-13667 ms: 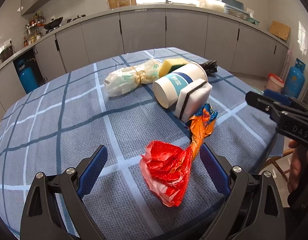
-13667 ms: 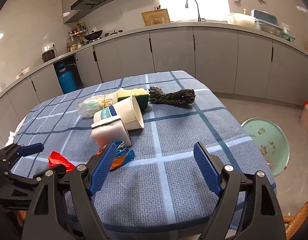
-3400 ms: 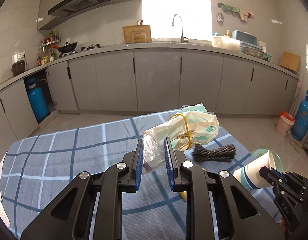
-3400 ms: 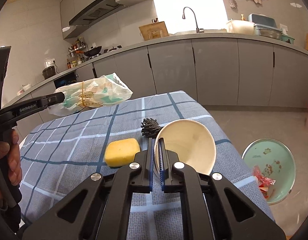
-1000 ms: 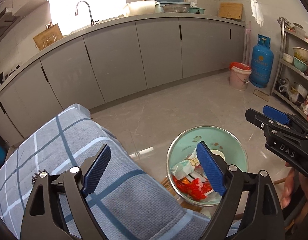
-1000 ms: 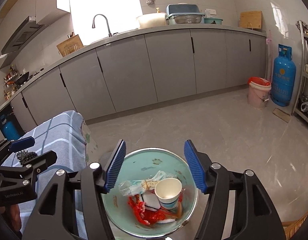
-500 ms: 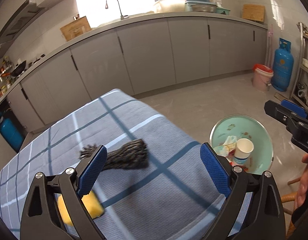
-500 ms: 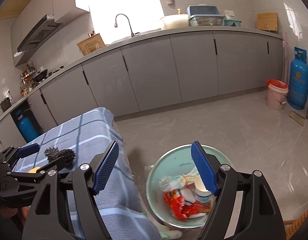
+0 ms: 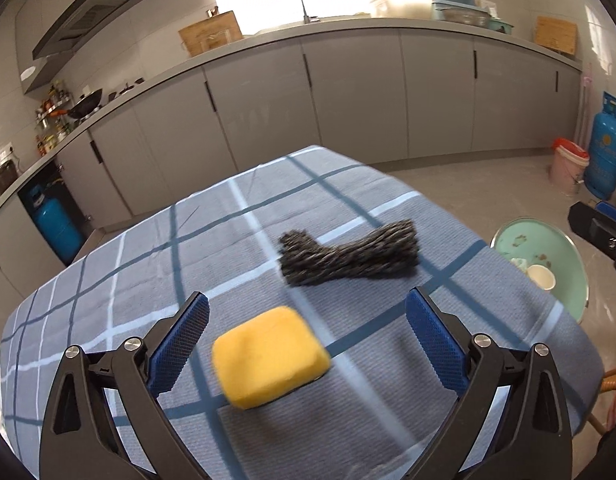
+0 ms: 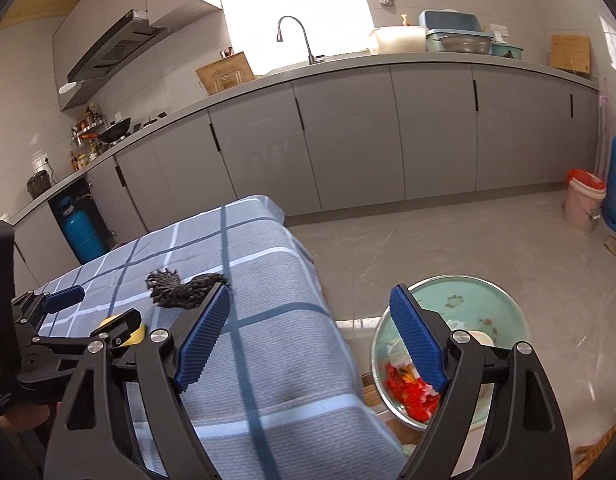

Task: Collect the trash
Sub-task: 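Move both grippers back over the table, then grasp the yellow sponge with the left gripper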

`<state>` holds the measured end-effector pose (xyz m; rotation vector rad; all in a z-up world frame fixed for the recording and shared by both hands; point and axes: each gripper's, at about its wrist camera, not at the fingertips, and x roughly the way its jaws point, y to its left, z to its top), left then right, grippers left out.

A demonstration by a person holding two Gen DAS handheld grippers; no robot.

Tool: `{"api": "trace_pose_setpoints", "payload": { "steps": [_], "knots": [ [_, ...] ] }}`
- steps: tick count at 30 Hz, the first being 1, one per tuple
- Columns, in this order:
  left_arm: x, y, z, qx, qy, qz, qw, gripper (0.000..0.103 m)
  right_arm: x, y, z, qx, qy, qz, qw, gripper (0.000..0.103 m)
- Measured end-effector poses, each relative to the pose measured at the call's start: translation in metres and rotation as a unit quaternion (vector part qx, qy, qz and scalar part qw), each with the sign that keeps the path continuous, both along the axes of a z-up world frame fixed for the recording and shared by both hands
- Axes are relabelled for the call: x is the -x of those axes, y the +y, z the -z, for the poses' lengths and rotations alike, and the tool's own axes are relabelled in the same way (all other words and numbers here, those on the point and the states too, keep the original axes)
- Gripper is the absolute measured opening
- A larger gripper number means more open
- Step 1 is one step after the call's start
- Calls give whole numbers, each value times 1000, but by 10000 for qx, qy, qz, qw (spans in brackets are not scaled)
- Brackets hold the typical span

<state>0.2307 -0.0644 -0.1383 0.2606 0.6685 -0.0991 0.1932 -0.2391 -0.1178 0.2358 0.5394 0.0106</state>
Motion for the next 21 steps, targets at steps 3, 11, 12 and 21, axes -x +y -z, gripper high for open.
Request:
{"api": "trace_pose_setpoints", "payload": {
  "steps": [3,11,12,21],
  "knots": [
    [-1,16,7,-17,86,-155,9998,97,0,11,-1,28,11,-96,9999,82],
    [-7,36,23,174,408,-349,9984,97,-5,41,-2,241,60,-259,9994,88],
    [-8,38,26,192,472,-359,9981,97,-7,43,-2,252,78,-271,9993,88],
    [-18,46,40,439,801,-444,9948,97,-14,50,2,290,144,-311,9990,89]
  ]
}}
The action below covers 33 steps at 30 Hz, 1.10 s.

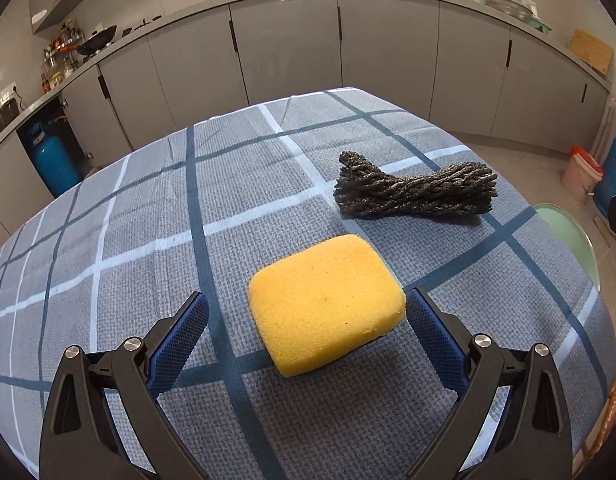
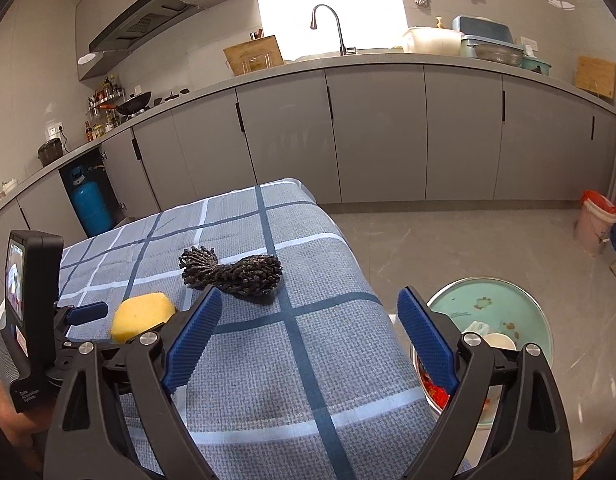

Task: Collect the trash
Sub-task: 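Grasp the yellow sponge with the left gripper, then grasp the black coiled rope scrubber with the right gripper while the left holds the sponge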

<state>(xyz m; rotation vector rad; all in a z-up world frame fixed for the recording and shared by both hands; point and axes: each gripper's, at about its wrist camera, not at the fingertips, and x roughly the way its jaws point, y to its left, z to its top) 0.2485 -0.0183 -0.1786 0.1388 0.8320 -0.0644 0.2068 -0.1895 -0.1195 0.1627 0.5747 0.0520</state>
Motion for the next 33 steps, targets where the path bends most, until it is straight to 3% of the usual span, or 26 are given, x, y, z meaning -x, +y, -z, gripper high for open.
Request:
{"api": "trace_pose_setpoints", "payload": {
  "steps": [4,5,6,7,10,20,27,30,31,32,33],
  "knots": [
    [-2,0,2,69,-17,44,10000,96,-5,4,3,30,70,-67,9999,89],
    [-2,1,1,108,-37,63,9999,92,-8,5,3,52,95,-97,9999,89],
    [-2,1,0,148,-47,82,9998,78,-11,7,3,86,117,-126,9998,89],
    [-3,2,0,228,-7,122,9997,73,-14,8,3,114,129,-145,9997,89],
    [-2,5,-3,328,-27,194,9993,66,-27,13,3,184,173,-235,9994,89],
    [0,39,-26,134,-447,-178,9987,65,-77,41,9,276,559,-576,9964,88],
    [-6,65,-26,202,-459,-467,9976,65,-99,58,24,264,863,-751,9931,76],
    [-6,69,-25,236,-449,-501,9975,65,-107,62,34,166,1053,-826,9909,64],
    [-6,70,-24,261,-449,-500,9974,65,-109,61,37,143,1128,-861,9898,52],
    [-6,71,-24,287,-458,-494,9973,65,-111,62,40,137,1181,-889,9889,32],
    [-6,72,-25,306,-472,-482,9973,65,-110,63,40,144,1172,-902,9889,24]
  ]
}}
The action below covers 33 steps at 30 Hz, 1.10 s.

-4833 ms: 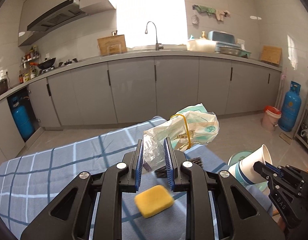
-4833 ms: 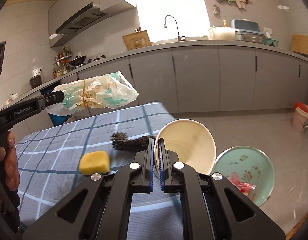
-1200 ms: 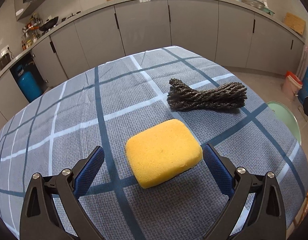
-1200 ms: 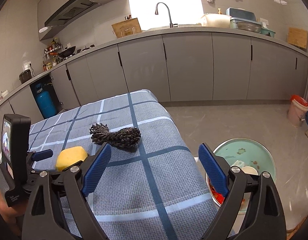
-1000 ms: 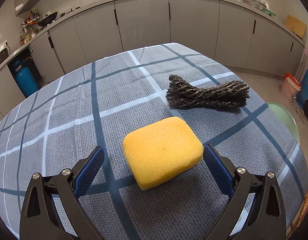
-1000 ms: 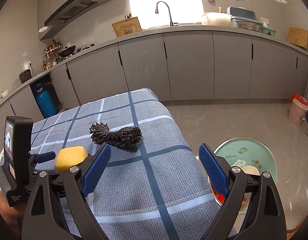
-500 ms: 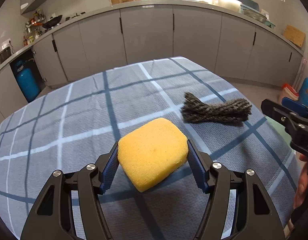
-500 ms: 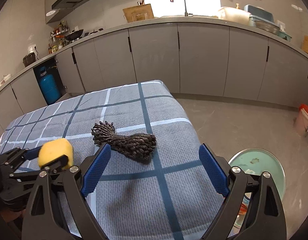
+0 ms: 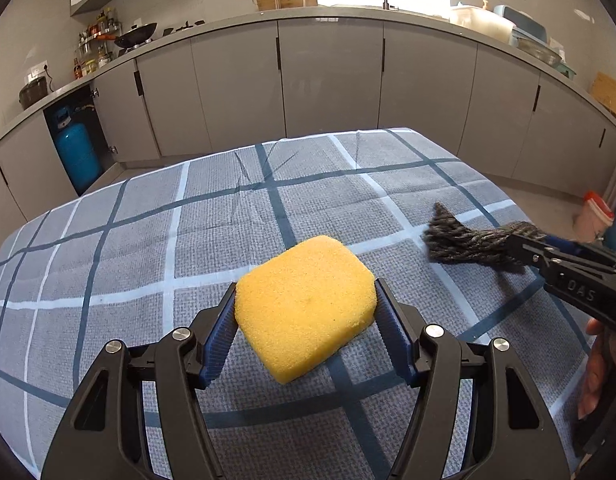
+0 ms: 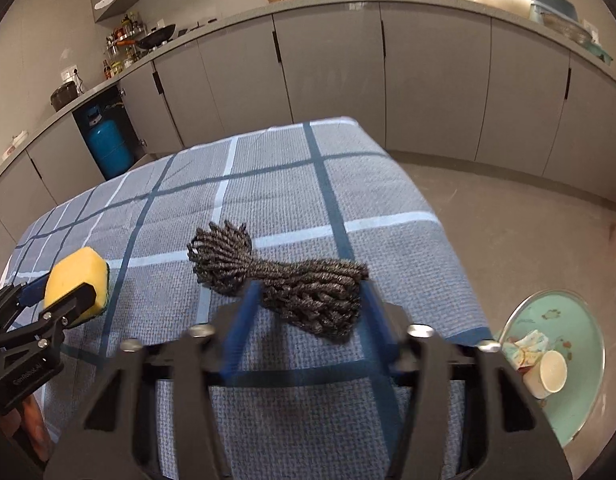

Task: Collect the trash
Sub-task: 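Grasp the black coiled rope scrubber with the right gripper while the left holds the sponge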

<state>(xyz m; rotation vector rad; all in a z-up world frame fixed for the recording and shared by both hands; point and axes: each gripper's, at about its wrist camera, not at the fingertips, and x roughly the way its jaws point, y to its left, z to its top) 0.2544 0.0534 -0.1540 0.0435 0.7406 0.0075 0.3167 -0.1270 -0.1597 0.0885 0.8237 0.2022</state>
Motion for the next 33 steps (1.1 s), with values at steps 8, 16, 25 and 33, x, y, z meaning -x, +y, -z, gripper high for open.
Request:
{"api": "trace_pose_setpoints", "payload": {
  "steps": [8,16,25,33],
  "knots": [
    [2,-4,-6,7,-100,46,9999,65,23,-10,-15,-146,-298,70,9994,3],
    [9,-15,-17,-4,-217,199,9996,65,46,-22,-38,-211,-628,126,9977,3],
    [13,-23,-25,-54,-312,252,9992,65,45,-24,-47,-127,-791,300,9963,54],
    [-6,-21,-17,-285,-349,163,9989,65,-2,-10,-21,-189,-317,278,9989,54]
  ]
}}
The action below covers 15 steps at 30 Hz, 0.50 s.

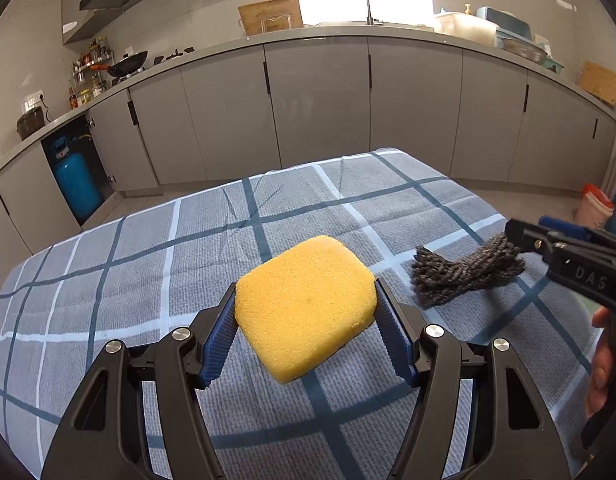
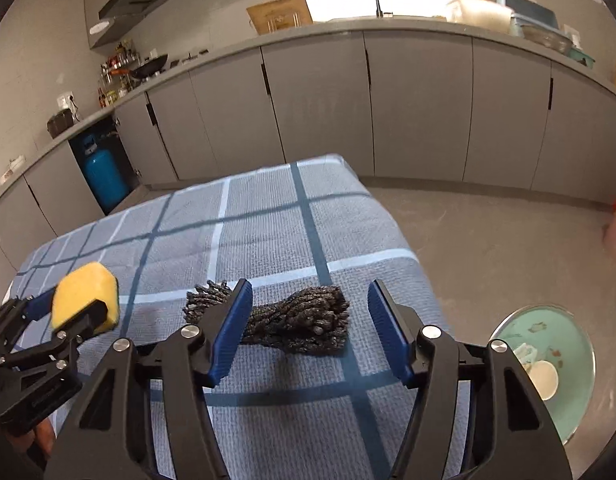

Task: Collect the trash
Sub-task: 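Grasp the black coiled rope scrubber with the right gripper while the left holds the sponge, then carry the yellow sponge and black rope scrubber over the basin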

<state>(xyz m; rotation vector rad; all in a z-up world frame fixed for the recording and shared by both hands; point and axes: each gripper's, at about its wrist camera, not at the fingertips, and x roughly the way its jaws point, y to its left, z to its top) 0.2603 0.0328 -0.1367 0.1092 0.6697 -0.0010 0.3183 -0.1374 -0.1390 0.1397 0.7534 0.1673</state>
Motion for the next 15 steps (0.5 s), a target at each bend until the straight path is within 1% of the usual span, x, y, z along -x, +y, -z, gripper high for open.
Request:
{"api": "trace_pose_setpoints", "payload": {
  "steps": [1,2,5,9,15],
  "knots": [
    [-2,1,0,-6,-3,-7,10000,65,-3,1,5,-31,96,-38,9999,43],
    [-4,2,-1,-13,-7,-13,10000,65,-4,3,8,-54,150,-91,9998,16],
    [-6,2,-4,3,-31,13,10000,65,5,5,8,-110,54,-226,9997,13],
    [-6,-2,-11,57,-74,103,9999,65,23,-11,-7,-159,-256,-70,9995,13],
    [-2,-35,-25,21,-216,461,9987,65,45,-42,-30,-131,-526,152,9984,13]
  ]
}}
